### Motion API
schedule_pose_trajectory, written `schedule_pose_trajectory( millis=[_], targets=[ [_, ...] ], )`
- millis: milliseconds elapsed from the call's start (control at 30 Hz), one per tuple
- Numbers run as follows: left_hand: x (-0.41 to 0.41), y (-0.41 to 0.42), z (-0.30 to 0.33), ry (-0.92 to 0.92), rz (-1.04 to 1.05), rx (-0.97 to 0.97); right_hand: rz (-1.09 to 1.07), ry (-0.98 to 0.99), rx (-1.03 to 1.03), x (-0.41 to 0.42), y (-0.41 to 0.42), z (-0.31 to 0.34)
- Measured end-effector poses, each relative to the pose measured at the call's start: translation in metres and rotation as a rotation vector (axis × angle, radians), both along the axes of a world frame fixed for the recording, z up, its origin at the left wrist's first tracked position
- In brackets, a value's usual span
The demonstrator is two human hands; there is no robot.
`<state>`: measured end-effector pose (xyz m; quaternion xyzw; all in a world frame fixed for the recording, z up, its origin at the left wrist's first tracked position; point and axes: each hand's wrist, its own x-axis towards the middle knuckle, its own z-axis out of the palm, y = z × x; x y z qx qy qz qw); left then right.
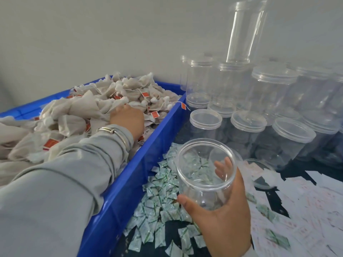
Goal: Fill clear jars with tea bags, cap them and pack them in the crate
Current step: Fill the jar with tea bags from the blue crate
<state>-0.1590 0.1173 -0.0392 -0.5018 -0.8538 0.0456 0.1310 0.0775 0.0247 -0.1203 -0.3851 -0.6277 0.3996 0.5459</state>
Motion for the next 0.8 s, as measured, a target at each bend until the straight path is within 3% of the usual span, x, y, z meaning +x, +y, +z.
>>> schedule_pose_trajectory(
  millis=[267, 433, 600, 700, 800],
  targets=[
    [-0.001, -0.004, 0.009, 0.033, -0.060, 0.262, 0.068, 0.033, 0.030, 0.014, 0.005, -0.011],
    [-0.001, -0.008, 0.026, -0.160, -0.198, 0.535, 0.088, 0.016, 0.028, 0.017, 0.008, -0.012],
    [0.012, -0.012, 0.046, -0.638, -0.162, 0.828, 0.089, 0.011, -0.015, 0.017, 0.010, -0.011],
    [0.037, -0.021, 0.057, -1.256, -0.240, 0.896, 0.086, 0.001, -0.014, 0.016, 0.011, -0.010],
    [0.065, -0.037, 0.063, -1.716, -0.429, 0.736, 0.104, 0.065, -0.009, 0.015, 0.011, -0.010]
  ],
)
